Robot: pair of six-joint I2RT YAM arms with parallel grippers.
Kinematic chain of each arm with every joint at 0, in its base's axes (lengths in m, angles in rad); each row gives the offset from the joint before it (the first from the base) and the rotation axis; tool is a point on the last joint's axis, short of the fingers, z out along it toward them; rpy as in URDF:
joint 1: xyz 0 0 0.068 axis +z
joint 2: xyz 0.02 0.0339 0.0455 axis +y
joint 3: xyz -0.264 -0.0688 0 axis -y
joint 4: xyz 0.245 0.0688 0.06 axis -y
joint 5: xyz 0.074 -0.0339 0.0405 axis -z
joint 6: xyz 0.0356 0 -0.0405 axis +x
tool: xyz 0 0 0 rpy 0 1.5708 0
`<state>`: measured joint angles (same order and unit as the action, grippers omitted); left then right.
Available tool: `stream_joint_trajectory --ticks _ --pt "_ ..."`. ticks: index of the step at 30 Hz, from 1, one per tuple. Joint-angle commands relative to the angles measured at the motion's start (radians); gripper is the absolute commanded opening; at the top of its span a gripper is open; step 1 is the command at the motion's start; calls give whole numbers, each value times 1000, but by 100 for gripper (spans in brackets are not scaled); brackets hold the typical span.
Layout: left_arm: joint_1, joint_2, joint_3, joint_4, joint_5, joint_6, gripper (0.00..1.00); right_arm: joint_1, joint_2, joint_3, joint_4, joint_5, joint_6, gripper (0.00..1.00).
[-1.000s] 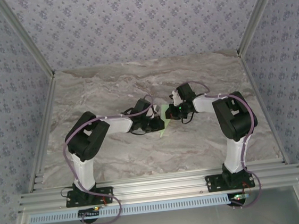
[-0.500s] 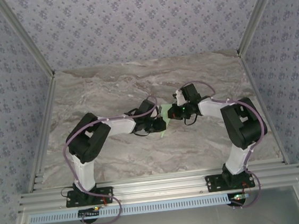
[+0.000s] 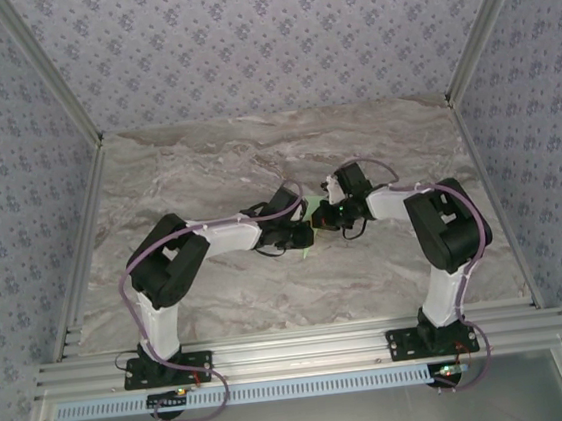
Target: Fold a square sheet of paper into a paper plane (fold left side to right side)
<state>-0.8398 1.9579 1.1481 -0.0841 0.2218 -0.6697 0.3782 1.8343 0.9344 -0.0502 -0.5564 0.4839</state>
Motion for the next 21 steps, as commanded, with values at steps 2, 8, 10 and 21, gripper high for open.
stream_joint_trajectory --ticks 2,8,10,21 --pt "-9 45 -7 -170 -48 16 10 -4 31 45 -47 57 -39 2" --pt "-8 57 -5 -198 -58 19 10 -36 53 70 -75 75 -73 3" --pt "-10 62 -7 -199 -60 17 9 -47 65 85 -85 73 -82 3" --pt "-9 79 -7 -202 -59 17 8 -106 124 162 -127 66 -116 3"
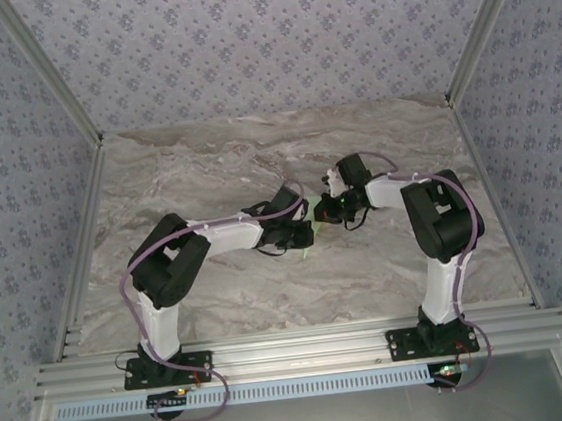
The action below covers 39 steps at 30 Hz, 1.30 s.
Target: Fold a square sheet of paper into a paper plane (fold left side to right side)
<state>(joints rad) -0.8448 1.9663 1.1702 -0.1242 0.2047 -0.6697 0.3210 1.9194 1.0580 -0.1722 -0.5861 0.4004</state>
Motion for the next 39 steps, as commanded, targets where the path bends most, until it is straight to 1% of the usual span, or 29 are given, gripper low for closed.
stream_joint_trajectory --ticks 1,14,16,24,39 --pt "-4 72 -30 -161 -41 18 8 -55 47 49 -11 96 -35 3" --pt "-2 77 -30 -163 -37 20 8 -114 100 126 -51 78 -48 3" --pt "-2 77 -30 -164 -36 20 7 -122 112 170 -60 80 -52 3" --pt "-3 77 -32 -167 -37 22 8 -149 136 208 -72 68 -54 3" --pt "-2 78 -34 -169 -35 22 7 -188 171 253 -79 55 -59 8"
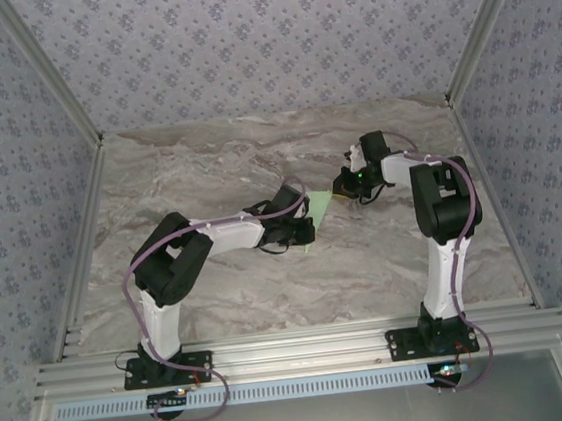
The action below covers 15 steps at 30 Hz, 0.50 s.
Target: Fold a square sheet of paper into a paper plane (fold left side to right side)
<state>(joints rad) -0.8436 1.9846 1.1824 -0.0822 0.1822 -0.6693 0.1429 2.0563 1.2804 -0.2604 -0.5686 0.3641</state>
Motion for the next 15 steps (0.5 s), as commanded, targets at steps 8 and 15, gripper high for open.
stream_joint_trajectory --ticks 8,15 --pt "-4 57 -48 -211 -11 23 7 -31 56 65 1 61 -29 10" --pt "-3 37 -47 -189 8 22 7 -57 -39 51 -4 113 -42 16"
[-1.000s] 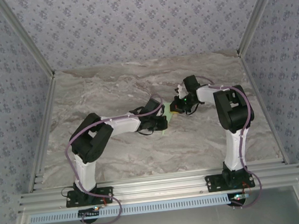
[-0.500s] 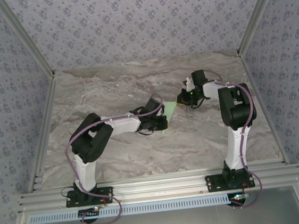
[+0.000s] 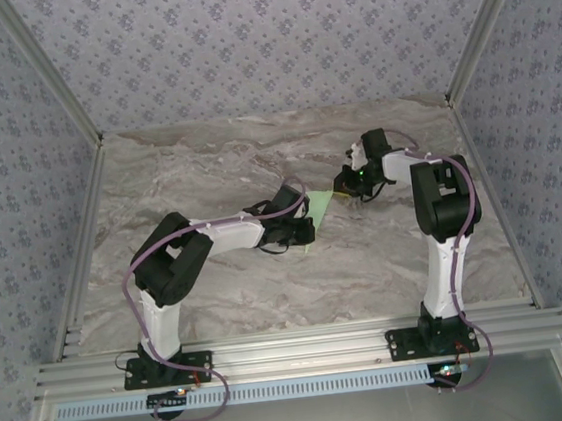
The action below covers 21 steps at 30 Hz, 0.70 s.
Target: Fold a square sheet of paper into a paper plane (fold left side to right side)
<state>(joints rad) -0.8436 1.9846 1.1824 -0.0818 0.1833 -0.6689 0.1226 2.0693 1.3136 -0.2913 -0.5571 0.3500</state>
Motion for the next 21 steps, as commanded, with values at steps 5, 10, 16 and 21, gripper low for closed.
stream_joint_trajectory --ticks 5,10,16,21 --pt "-4 29 -44 -185 11 24 7 -28 -131 -49 64 70 -21 18" --pt "-4 28 -44 -186 11 23 8 20 -187 -129 126 -10 1 18" --pt "-4 28 -43 -185 12 22 8 92 -174 -186 171 -76 39 18" --pt "-3 28 -43 -189 9 22 8 132 -132 -205 190 -56 47 18"
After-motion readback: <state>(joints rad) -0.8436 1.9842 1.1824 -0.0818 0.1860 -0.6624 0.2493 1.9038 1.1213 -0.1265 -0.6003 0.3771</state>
